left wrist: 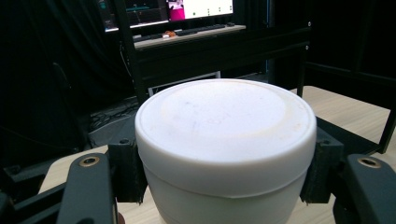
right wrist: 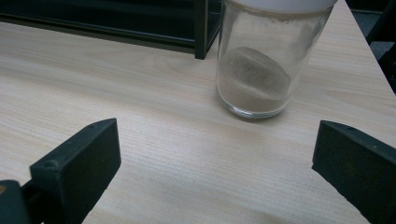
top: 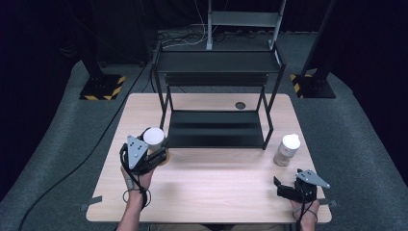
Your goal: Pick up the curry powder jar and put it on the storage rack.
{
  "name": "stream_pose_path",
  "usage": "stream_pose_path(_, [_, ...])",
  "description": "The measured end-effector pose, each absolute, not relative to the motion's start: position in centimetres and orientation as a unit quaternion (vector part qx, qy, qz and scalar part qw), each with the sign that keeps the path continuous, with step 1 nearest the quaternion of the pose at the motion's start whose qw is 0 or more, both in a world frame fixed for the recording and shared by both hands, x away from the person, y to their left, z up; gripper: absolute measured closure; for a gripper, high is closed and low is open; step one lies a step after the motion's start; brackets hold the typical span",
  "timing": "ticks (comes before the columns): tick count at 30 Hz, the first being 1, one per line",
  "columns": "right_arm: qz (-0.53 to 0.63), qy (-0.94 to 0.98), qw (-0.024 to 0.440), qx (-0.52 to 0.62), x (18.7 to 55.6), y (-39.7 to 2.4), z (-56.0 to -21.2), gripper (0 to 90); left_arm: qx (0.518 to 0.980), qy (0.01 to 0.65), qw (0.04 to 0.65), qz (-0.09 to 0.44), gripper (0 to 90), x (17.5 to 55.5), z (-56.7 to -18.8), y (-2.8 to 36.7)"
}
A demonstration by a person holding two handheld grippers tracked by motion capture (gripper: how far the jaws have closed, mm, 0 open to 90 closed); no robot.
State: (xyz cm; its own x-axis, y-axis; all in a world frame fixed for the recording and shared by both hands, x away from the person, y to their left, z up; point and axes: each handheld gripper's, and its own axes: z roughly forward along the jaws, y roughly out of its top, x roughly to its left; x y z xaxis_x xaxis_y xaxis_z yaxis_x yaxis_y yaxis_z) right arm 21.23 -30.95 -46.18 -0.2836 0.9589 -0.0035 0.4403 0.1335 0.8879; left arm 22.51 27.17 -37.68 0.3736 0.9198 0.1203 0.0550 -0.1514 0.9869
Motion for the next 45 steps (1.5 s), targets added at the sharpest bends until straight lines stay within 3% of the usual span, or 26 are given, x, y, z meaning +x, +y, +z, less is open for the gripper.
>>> stream_pose_path(45, [0.413, 0.687, 0.31, 0.512, 21.4, -30.9, -46.1, 0.4, 0.651, 0.348, 0.529, 0.419, 33.3, 26.0, -34.6, 25.8])
